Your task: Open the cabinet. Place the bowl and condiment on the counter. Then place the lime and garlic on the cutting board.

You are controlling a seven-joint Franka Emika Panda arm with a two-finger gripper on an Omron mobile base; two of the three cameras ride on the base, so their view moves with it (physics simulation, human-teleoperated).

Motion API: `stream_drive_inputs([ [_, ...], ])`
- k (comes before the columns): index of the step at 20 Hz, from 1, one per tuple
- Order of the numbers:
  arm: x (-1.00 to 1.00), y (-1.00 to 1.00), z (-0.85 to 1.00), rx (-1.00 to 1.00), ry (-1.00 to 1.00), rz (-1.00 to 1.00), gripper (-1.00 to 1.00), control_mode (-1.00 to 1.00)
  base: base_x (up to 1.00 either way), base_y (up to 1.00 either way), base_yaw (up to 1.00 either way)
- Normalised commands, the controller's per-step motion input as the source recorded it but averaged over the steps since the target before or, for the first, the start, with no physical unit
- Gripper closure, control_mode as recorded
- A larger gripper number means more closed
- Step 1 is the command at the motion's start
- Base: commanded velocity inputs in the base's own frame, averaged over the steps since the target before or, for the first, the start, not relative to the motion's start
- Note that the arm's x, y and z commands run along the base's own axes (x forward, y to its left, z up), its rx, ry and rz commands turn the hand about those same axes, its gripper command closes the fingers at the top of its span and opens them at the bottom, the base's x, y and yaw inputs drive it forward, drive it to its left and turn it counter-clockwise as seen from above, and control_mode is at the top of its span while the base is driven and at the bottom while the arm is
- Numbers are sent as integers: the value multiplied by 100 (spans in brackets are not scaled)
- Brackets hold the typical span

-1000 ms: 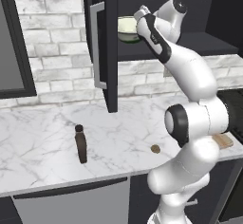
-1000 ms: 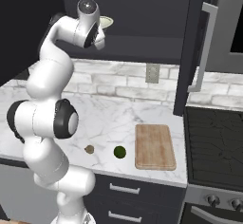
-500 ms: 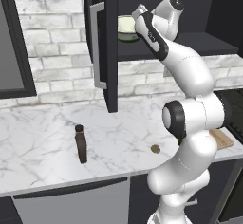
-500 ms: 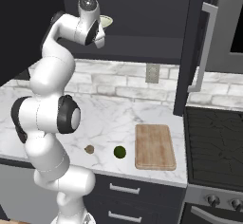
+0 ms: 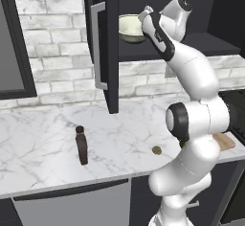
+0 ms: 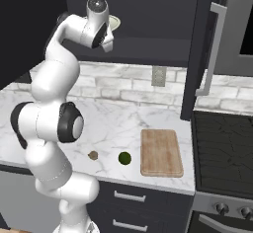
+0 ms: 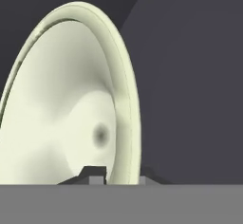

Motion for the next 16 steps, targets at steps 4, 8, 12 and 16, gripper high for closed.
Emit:
stream_drive_inputs([
  [4, -36, -52, -14, 6, 0, 0, 100, -100, 0, 0, 0],
  [8, -65, -52, -1, 9, -2, 0, 100, -100, 0, 0, 0],
  [12, -98, -50, 0, 13, -7, 0, 100, -100, 0, 0, 0],
  [16, -100, -39, 9, 14, -11, 0, 100, -100, 0, 0, 0],
])
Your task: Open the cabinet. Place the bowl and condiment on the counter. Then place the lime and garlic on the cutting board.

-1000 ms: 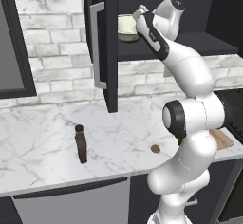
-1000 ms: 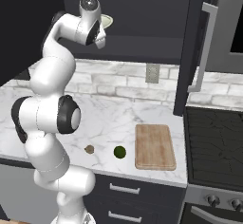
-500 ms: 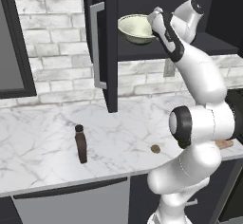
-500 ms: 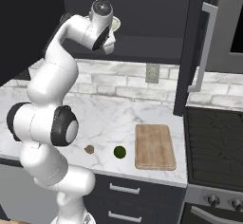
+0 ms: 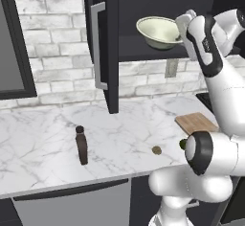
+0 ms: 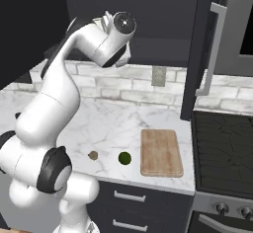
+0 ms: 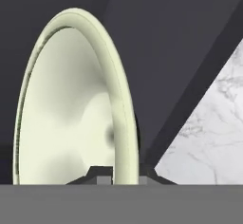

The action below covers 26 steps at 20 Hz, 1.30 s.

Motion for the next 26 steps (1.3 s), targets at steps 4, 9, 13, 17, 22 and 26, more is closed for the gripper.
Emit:
stream_drive_inputs([
  [4, -100, -37, 19, 14, -12, 0, 100, -100, 0, 0, 0],
  [9, -100, -36, 21, 14, -11, 0, 100, -100, 0, 0, 0],
  [13, -100, -22, 10, 12, -4, 0, 100, -100, 0, 0, 0],
  [17, -84, -1, 0, 2, 2, 0, 100, -100, 0, 0, 0],
  [22, -55, 10, 0, 0, 9, 5, 100, -100, 0, 0, 0],
  [26, -40, 17, -8, 0, 9, 8, 100, -100, 0, 0, 0],
])
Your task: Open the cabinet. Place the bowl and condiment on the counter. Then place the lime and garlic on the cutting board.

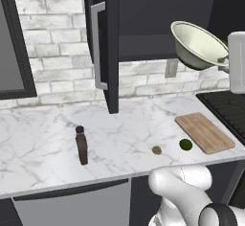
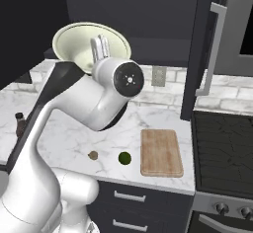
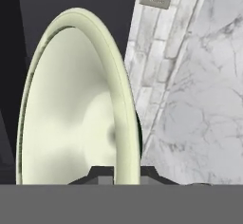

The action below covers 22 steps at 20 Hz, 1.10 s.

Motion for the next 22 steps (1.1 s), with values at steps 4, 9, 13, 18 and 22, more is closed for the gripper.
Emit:
stream_drive_inputs([
  [4, -21, 9, -17, 0, 7, 8, 100, -100, 0, 0, 0],
  [9, -2, 4, -25, 0, 2, 8, 100, -100, 0, 0, 0],
  [13, -8, 13, -28, 0, 0, 8, 100, -100, 0, 0, 0],
  [18, -2, 26, -34, 0, 0, 9, 100, -100, 0, 0, 0],
  [22, 0, 34, -36, -1, 0, 7, 100, -100, 0, 0, 0],
])
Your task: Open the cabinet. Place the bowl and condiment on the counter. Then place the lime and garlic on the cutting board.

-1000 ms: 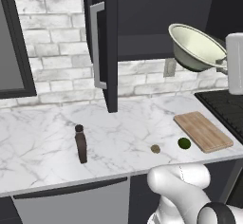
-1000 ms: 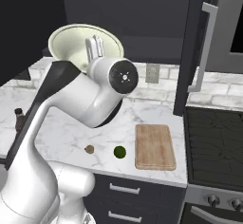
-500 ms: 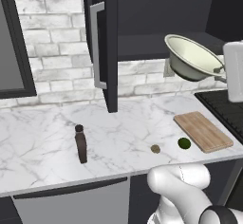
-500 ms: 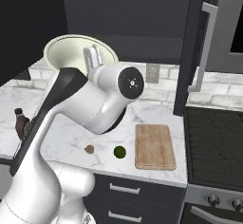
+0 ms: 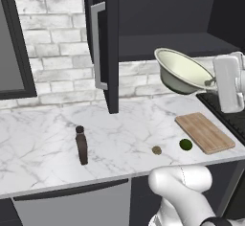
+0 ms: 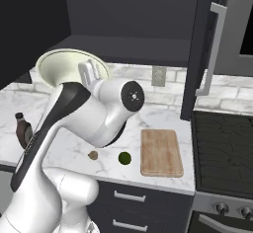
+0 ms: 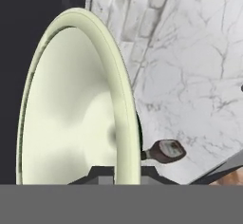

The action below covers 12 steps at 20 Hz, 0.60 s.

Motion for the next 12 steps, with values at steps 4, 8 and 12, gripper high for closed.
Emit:
stream_drive_inputs([
  [4, 17, 29, -34, -1, 0, 3, 100, -100, 0, 0, 0],
  [8, 34, 17, -28, -1, 0, 0, 100, -100, 0, 0, 0],
  [12, 42, 8, -27, -2, 0, 0, 100, -100, 0, 0, 0],
])
